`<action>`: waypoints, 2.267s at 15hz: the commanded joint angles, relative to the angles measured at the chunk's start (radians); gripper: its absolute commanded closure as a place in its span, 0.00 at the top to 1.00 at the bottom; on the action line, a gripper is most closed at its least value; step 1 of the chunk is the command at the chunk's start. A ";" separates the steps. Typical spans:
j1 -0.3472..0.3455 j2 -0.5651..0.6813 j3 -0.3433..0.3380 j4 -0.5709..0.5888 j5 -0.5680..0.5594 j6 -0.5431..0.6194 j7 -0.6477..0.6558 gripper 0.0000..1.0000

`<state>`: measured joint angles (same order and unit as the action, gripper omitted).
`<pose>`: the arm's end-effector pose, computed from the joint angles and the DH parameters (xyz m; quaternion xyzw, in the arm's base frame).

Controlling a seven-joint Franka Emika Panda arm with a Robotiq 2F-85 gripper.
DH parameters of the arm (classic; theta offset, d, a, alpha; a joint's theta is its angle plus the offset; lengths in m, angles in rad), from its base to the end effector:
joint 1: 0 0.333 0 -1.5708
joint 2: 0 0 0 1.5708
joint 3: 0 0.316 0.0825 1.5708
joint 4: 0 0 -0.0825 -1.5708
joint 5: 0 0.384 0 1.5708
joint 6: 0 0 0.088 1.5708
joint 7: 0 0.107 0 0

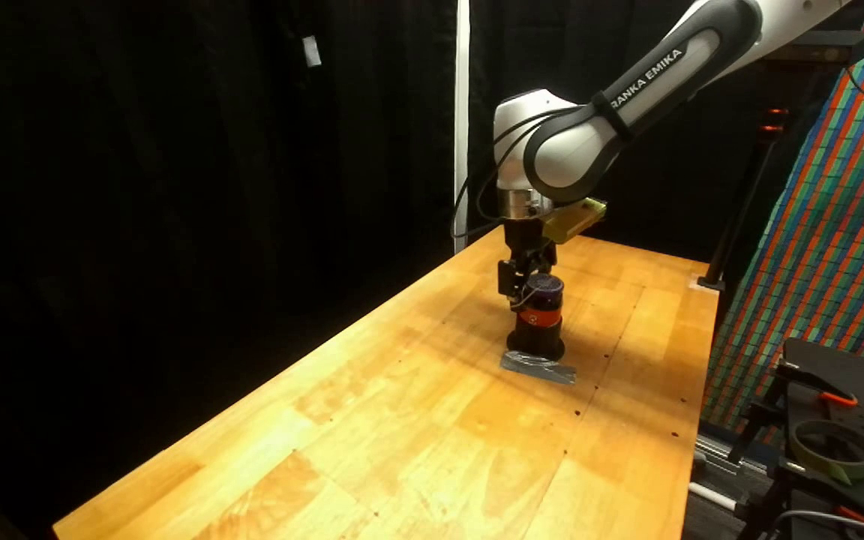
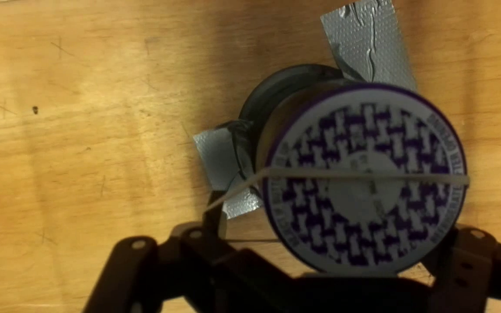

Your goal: Put a rubber band around the brown cup

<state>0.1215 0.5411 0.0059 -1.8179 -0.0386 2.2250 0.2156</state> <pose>0.6307 0.0793 0.2295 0.9972 -0.0316 -0.0637 0.0242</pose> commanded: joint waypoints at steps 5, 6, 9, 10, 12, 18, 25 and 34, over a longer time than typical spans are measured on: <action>-0.006 -0.215 0.002 -0.275 -0.001 0.132 0.004 1.00; -0.008 -0.233 0.006 -0.305 0.005 0.158 0.001 1.00; -0.012 -0.283 0.012 -0.387 0.015 0.227 -0.006 1.00; -0.014 -0.301 0.012 -0.416 0.017 0.254 -0.006 1.00; -0.019 -0.339 0.013 -0.473 0.027 0.313 -0.011 1.00; -0.044 -0.444 0.031 -0.651 0.103 0.573 -0.048 1.00; -0.087 -0.470 0.200 -0.804 0.444 1.051 -0.147 1.00; -0.167 -0.450 0.329 -0.900 0.372 1.189 -0.077 1.00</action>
<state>-0.0172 0.1257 0.3058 -2.6583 0.3639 3.3867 0.1172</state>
